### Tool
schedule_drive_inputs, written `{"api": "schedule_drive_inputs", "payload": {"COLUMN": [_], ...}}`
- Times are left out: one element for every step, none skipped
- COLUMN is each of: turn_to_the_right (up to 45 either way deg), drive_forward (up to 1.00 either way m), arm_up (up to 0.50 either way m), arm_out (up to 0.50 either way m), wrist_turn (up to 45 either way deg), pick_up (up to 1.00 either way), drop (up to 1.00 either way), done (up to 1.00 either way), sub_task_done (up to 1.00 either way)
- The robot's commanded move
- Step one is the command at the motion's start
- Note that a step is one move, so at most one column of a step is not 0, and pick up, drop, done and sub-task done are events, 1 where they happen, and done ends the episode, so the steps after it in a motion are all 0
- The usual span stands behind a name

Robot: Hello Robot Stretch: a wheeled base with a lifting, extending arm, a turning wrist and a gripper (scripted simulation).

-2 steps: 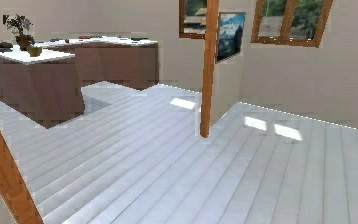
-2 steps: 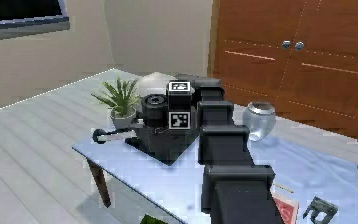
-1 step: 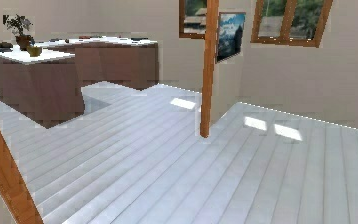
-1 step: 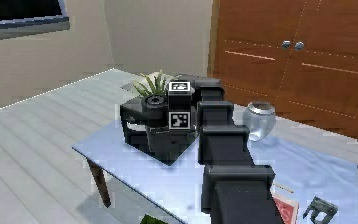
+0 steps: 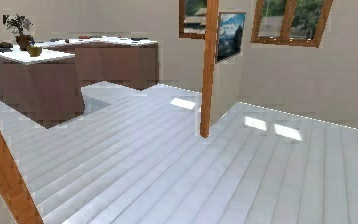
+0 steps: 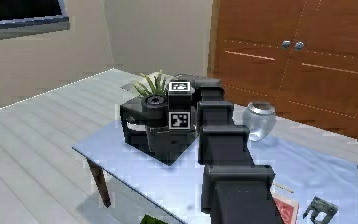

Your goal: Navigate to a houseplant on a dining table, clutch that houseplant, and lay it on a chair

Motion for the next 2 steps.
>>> {"api": "schedule_drive_inputs", "payload": {"turn_to_the_right": [0.0,0.0], "drive_forward": [0.0,0.0], "arm_up": [-0.5,0.0], "arm_out": [0.0,0.0], "wrist_turn": [0.0,0.0], "pick_up": [0.0,0.0], "drop": [0.0,1.0], "done": [0.0,0.0], "sub_task_done": [0.0,0.0]}}
